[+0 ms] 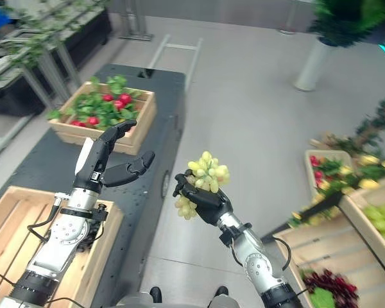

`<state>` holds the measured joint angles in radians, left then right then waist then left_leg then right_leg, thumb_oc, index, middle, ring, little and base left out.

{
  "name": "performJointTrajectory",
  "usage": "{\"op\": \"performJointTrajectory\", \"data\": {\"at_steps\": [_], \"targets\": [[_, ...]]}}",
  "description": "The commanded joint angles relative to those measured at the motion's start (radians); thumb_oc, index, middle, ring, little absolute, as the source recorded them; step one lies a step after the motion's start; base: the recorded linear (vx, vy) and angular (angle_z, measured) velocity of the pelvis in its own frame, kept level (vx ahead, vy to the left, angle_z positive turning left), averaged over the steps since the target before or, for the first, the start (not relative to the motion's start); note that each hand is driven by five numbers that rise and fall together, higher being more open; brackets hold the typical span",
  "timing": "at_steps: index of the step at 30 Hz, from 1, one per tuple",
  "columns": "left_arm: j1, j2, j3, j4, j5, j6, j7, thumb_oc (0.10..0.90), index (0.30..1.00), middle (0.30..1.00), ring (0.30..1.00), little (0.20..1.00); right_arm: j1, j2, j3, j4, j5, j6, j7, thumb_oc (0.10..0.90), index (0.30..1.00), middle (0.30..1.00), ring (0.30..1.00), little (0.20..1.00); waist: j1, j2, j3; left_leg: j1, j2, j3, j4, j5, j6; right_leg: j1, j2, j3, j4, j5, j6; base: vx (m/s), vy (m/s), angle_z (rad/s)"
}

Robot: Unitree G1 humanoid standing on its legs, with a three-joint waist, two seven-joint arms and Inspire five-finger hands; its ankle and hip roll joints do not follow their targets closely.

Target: Pick up the fruits from the basket on one side to the basket on the other side

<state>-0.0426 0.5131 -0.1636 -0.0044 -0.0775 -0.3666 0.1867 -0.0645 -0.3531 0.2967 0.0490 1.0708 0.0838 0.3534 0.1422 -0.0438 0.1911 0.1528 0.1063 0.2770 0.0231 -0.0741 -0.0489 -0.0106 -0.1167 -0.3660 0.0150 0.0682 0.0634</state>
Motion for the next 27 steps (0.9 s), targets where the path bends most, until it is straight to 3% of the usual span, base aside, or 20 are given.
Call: {"op": "performJointTrajectory", "data": {"at_steps": [1, 5, 8, 12, 13, 16, 20, 23, 27], "targets": [[-0.051, 0.024, 0.022, -0.134, -0.107, -0.119, -0.002, 0.8, 0.9, 0.9, 0.9, 0.9, -0.083, 0.05, -0.037, -0.146, 0.101, -0.067, 0.142, 0.4, 0.3, 0.3, 0.3, 0.3, -0.009, -0.008, -0.102, -0.062, -0.035, -0.005, -0.076, 0.03, 0.029, 0.134, -0.085, -0.042, 0.016, -0.114, 0.093, -0.11, -0.435, -1.01], [-0.088, -0.016, -0.015, -0.111, -0.099, -0.128, 0.032, 0.8, 0.9, 0.9, 0.9, 0.9, -0.094, 0.039, -0.054, -0.141, 0.1, -0.058, 0.176, 0.4, 0.3, 0.3, 0.3, 0.3, -0.052, -0.022, -0.098, -0.087, 0.023, 0.013, -0.097, 0.099, -0.014, 0.129, -0.016, 0.021, -0.085, -0.068, 0.052, -0.14, -0.383, -0.71], [-0.103, -0.036, -0.024, -0.104, -0.139, -0.138, 0.009, 0.8, 0.9, 0.9, 0.9, 0.9, -0.105, 0.035, -0.075, -0.15, 0.145, -0.053, 0.187, 0.4, 0.3, 0.3, 0.3, 0.3, -0.07, -0.035, -0.097, -0.107, 0.046, 0.005, -0.082, 0.107, -0.031, 0.121, 0.014, 0.044, -0.101, -0.063, 0.03, -0.08, -0.278, -0.49], [-0.113, -0.056, -0.049, -0.118, -0.159, -0.156, -0.024, 0.8, 0.9, 0.9, 0.9, 0.9, -0.111, 0.022, -0.093, -0.169, 0.155, -0.051, 0.191, 0.4, 0.3, 0.3, 0.3, 0.3, -0.088, -0.057, -0.081, -0.165, 0.06, -0.032, 0.082, 0.065, -0.049, 0.105, 0.031, 0.087, -0.102, -0.054, 0.002, -0.05, -0.201, -0.33], [-0.108, -0.062, -0.052, -0.139, -0.197, -0.143, -0.05, 0.8, 0.9, 0.9, 0.9, 0.9, -0.1, 0.016, -0.098, -0.18, 0.159, -0.051, 0.203, 0.4, 0.3, 0.3, 0.3, 0.3, -0.088, -0.064, -0.069, -0.202, 0.059, -0.083, 0.173, 0.061, -0.051, 0.11, 0.032, 0.11, -0.102, -0.048, -0.006, 0.0, -0.121, -0.33], [-0.092, -0.069, -0.047, -0.157, -0.199, -0.146, -0.07, 0.8, 0.9, 0.9, 0.9, 0.9, -0.089, 0.018, -0.095, -0.199, 0.15, -0.051, 0.226, 0.4, 0.3, 0.3, 0.3, 0.3, -0.082, -0.06, -0.06, -0.193, 0.007, -0.191, 0.149, 0.027, -0.027, 0.106, 0.031, 0.173, -0.093, -0.044, 0.0, 0.03, 0.024, -0.37], [-0.072, -0.063, -0.021, -0.178, -0.243, -0.137, -0.08, 0.8, 0.9, 0.9, 0.9, 0.9, -0.088, 0.038, -0.086, -0.229, 0.146, -0.018, 0.237, 0.4, 0.3, 0.3, 0.3, 0.3, -0.08, -0.014, -0.092, -0.123, -0.034, -0.353, -0.081, 0.099, -0.021, 0.092, 0.052, 0.269, -0.1, -0.052, 0.014, 0.1, 0.197, -0.81], [-0.068, -0.065, -0.021, -0.185, -0.263, -0.125, -0.088, 0.8, 0.9, 0.9, 0.9, 0.9, -0.069, 0.041, -0.087, -0.268, 0.149, -0.009, 0.23, 0.4, 0.3, 0.3, 0.3, 0.3, -0.089, 0.001, -0.104, -0.108, -0.068, -0.369, -0.073, 0.078, -0.01, 0.092, 0.037, 0.307, -0.098, -0.053, 0.03, 0.08, 0.318, -1.02], [-0.076, -0.068, -0.044, -0.187, -0.273, -0.109, -0.119, 0.8, 0.9, 0.9, 0.9, 0.9, -0.04, 0.046, -0.097, -0.283, 0.201, -0.052, 0.212, 0.4, 0.3, 0.3, 0.3, 0.3, -0.106, 0.009, -0.115, -0.097, -0.097, -0.343, -0.068, 0.051, 0.016, 0.072, -0.001, 0.321, -0.053, -0.054, 0.056, 0.06, 0.31, -1.03]]}}
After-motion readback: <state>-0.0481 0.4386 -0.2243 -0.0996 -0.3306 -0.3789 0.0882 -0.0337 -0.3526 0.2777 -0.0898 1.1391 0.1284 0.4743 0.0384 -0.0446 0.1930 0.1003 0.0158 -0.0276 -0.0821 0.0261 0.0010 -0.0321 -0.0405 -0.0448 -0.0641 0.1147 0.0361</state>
